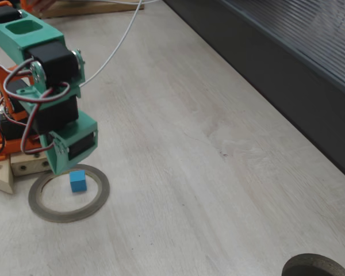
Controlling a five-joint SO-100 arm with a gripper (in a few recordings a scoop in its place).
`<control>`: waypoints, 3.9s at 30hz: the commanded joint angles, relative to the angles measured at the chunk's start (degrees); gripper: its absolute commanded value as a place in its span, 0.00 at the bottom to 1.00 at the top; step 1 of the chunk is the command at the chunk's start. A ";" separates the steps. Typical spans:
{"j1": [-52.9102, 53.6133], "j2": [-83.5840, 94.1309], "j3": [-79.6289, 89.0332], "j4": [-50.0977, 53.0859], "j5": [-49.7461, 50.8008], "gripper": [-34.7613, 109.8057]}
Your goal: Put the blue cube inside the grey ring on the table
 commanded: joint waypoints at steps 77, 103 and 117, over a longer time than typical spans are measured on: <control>0.62 6.86 -4.22 12.83 0.97 0.24; 0.62 7.12 16.35 12.74 0.88 0.24; 0.62 18.11 16.44 12.74 0.70 0.24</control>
